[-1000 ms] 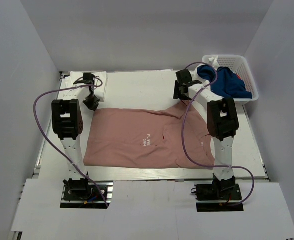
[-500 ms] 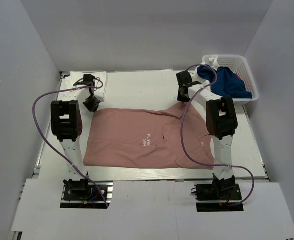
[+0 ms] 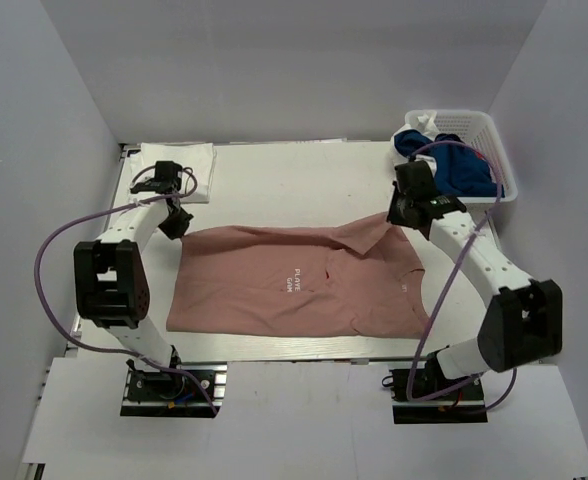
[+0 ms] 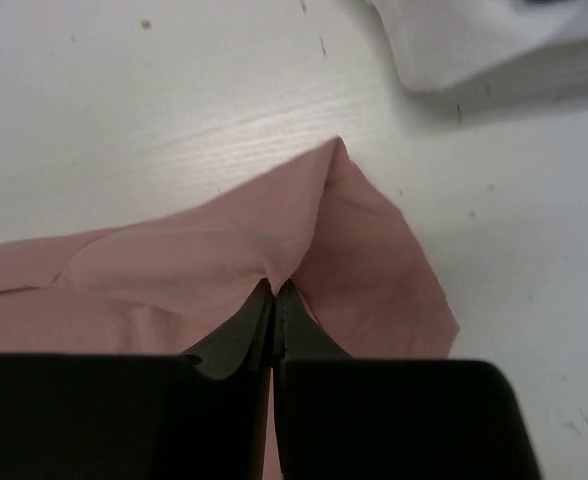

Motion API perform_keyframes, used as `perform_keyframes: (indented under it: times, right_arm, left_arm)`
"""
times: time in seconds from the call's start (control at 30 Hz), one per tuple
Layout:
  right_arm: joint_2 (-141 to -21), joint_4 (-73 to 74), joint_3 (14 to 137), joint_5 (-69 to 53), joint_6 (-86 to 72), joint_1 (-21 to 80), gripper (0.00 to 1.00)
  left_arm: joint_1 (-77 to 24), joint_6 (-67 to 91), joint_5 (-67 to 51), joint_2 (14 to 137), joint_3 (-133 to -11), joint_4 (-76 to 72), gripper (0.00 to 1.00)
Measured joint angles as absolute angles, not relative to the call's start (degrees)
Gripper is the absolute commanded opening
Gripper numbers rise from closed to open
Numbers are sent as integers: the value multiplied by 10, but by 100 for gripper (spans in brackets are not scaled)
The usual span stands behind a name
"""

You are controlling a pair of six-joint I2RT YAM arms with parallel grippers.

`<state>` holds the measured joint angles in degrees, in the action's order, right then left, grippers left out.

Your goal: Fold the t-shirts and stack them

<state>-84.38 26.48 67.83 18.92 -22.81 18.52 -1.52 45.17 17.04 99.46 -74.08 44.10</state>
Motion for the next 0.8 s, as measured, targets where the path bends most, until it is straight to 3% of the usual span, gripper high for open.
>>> perform_keyframes:
  times: [0.53,0.73,0.8]
  right_arm:
    - [-583,451,573,182,-270,180,0]
    - [-528,452,429,160,-307,180,0]
    - [-529,459,382,159,-330,180,0]
  left_arm:
    - [-16,538,215,763,-581,518,0]
    - [-16,555,203,765,-498,515,0]
    - [-16,563,200,787,-484,523,20]
